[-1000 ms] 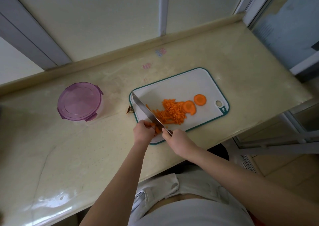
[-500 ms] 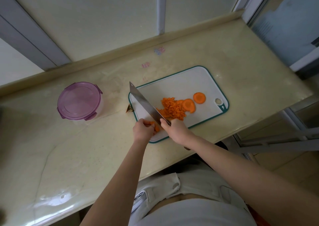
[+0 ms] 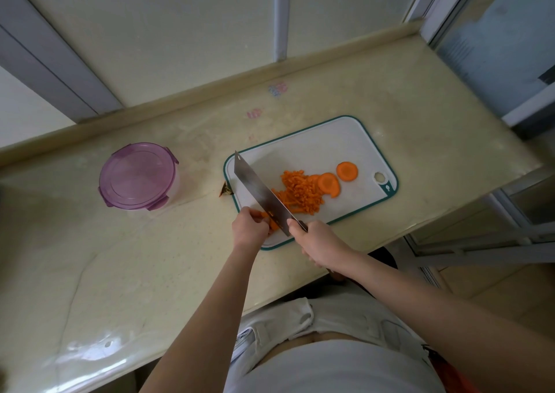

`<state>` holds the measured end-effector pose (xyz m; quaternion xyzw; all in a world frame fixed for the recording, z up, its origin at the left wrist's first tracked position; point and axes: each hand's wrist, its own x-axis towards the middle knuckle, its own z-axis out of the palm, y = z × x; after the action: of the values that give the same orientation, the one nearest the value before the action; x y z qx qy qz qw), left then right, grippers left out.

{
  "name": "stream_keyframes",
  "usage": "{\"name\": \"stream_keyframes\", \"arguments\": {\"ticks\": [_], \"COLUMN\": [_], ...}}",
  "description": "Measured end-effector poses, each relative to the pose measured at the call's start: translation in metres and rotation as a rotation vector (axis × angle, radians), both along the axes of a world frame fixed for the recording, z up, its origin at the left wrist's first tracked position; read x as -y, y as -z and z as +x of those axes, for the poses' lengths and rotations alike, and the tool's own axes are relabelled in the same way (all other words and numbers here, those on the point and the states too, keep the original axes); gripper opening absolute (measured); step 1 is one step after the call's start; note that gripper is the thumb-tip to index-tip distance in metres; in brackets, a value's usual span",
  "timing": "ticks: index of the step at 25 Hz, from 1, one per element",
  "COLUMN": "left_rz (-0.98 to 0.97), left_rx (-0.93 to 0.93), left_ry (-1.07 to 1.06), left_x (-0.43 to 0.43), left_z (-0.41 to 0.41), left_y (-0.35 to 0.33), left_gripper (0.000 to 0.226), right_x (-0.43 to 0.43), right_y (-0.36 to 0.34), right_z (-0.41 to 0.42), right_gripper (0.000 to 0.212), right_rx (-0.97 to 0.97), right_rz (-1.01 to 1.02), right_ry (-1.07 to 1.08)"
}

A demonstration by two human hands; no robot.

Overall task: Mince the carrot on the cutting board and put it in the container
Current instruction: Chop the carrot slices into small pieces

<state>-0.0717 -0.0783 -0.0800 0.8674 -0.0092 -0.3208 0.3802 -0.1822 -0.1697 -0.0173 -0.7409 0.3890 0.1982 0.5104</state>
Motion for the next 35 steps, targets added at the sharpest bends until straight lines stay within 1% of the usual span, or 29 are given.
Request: {"name": "stream_keyframes", "arguments": {"ticks": [9, 17, 21, 24, 30, 35], "left_rz": [-0.006, 0.009, 0.003, 0.007, 0.014, 0.003], "left_rx": [-0.028, -0.003, 0.008, 0.023, 0.046, 0.028], "left_ry": [0.0, 0.032, 0.037, 0.043, 0.043, 0.037], "left_x": [0.001, 0.002, 0.003, 0.002, 0.002, 0.002], "left_z": [0.0, 0.001, 0.0, 0.0, -0.001, -0.001], "left_y": [0.0, -0.002, -0.003, -0.002, -0.005, -0.005], "left_gripper": [0.01, 0.012, 0.014, 0.016, 0.011, 0.011], "right_x": [-0.003, -0.002, -0.004, -0.007, -0.01, -0.008], "right_y": [0.0, -0.004, -0.004, -0.002, -0.002, 0.001], "right_z": [-0.005, 0.009, 0.018, 0.021, 0.023, 0.023], "right_gripper": [0.045, 0.049, 0.05, 0.053, 0.055, 0.055], "right_rx": [-0.02, -0.033, -0.037, -0.012, 0.071, 0.07], "right_rz": [0.015, -0.005, -0.079, -0.116, -0.178, -0.187], "right_ry": [0.035, -0.01, -0.095, -0.065, -0.097, -0.141]}}
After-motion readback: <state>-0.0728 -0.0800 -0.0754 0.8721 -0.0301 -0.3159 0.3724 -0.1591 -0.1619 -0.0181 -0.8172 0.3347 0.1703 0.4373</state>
